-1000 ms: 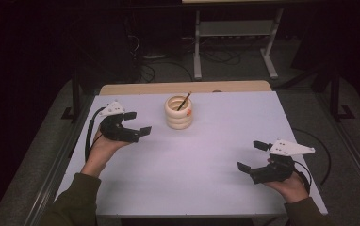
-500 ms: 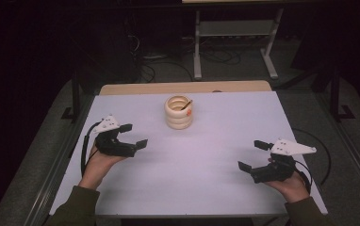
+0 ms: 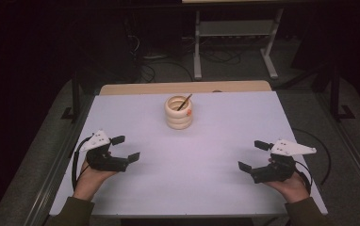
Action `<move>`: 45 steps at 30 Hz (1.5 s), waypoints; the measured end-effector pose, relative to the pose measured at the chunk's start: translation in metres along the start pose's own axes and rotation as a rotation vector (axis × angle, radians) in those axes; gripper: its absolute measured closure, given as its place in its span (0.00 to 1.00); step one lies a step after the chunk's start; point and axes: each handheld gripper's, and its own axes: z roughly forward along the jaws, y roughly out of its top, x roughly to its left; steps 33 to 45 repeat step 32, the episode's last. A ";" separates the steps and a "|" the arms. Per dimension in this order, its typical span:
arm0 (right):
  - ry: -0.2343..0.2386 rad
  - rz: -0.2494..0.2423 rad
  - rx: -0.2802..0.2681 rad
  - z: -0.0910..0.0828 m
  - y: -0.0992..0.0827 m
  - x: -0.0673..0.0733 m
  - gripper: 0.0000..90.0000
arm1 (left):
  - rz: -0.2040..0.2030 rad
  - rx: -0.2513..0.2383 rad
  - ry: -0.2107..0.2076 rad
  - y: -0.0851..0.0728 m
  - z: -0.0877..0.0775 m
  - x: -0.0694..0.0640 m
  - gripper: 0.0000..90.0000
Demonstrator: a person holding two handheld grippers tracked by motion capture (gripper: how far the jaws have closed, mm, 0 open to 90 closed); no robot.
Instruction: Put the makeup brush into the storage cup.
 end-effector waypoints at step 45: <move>-0.006 0.003 0.011 0.004 -0.004 -0.001 0.01 | -0.038 -0.040 0.015 -0.045 -0.030 -0.016 0.09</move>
